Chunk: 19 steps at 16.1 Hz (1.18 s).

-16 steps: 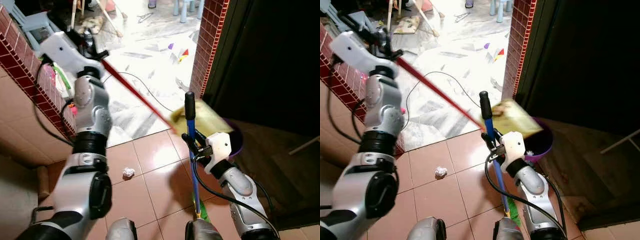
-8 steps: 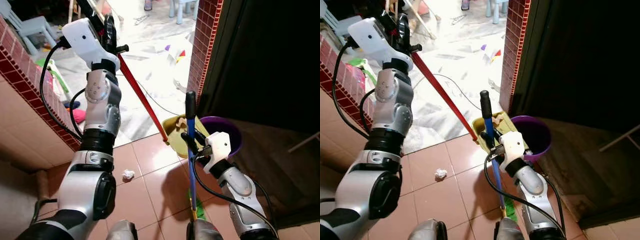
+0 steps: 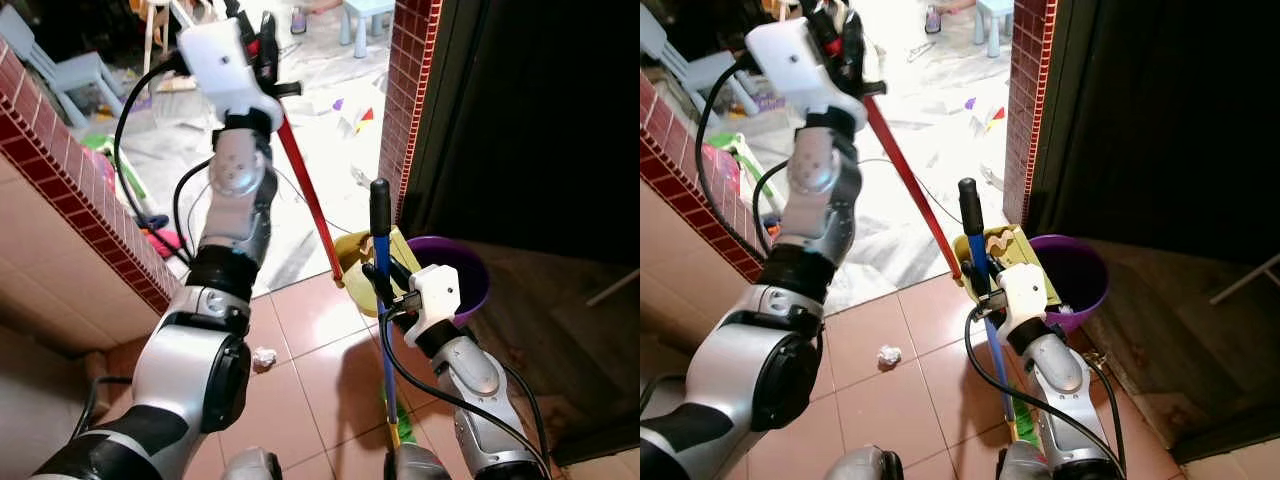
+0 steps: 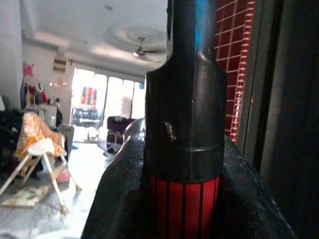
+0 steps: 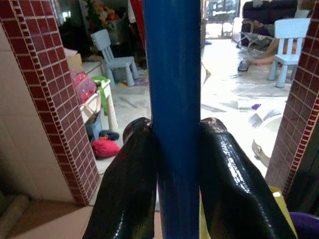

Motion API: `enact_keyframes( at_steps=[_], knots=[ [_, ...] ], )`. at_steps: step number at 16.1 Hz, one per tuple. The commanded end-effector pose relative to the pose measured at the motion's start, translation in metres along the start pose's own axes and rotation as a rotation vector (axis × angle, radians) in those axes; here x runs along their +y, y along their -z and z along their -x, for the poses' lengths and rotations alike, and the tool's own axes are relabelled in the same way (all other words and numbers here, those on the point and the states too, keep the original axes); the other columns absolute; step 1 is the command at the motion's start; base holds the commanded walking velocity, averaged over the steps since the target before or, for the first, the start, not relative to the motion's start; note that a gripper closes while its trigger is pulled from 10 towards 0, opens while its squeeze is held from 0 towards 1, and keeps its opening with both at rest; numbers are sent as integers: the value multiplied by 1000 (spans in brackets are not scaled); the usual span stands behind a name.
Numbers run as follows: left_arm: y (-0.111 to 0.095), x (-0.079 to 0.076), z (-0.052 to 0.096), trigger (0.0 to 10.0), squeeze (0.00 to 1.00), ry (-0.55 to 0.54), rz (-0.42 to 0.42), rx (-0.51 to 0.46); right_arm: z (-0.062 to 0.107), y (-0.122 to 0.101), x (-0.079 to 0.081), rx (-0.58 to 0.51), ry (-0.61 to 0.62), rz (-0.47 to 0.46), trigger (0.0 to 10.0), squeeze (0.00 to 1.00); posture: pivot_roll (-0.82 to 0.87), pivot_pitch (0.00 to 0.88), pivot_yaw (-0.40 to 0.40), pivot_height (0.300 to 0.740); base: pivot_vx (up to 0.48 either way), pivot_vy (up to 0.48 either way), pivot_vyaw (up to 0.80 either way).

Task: Sweep floor

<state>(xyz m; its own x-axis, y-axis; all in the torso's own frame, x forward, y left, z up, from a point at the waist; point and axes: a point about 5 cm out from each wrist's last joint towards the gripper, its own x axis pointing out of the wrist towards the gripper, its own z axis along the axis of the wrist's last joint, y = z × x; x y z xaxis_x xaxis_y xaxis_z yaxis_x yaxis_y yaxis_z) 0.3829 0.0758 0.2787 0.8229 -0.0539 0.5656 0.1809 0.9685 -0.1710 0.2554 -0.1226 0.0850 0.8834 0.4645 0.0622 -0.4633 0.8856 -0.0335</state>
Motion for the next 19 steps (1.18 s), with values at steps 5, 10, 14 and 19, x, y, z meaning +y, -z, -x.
enact_keyframes(
  at_steps=[5, 10, 14, 19],
  knots=[
    [-13, -21, -14, 10000, 0, 5, -88, -78, -5, -15, 10, -89, 21, -28, 10000, 0, -239, 0, 179, 740, 0, 0, 0],
    [-14, -58, -12, 10000, 0, 88, -132, -136, -5, -16, 13, -94, 33, -25, 10000, 0, -249, 0, 197, 740, 0, 0, 0],
    [-3, -88, 4, 10000, 0, 229, -150, -141, 15, -16, 21, -71, -81, 87, 10000, 0, -265, 0, 216, 740, 0, 0, 0],
    [2, -116, 19, 10000, 0, 347, -134, -162, 32, -15, 20, -44, -87, 105, 10000, 0, -295, 0, 228, 740, 0, 0, 0]
  ],
)
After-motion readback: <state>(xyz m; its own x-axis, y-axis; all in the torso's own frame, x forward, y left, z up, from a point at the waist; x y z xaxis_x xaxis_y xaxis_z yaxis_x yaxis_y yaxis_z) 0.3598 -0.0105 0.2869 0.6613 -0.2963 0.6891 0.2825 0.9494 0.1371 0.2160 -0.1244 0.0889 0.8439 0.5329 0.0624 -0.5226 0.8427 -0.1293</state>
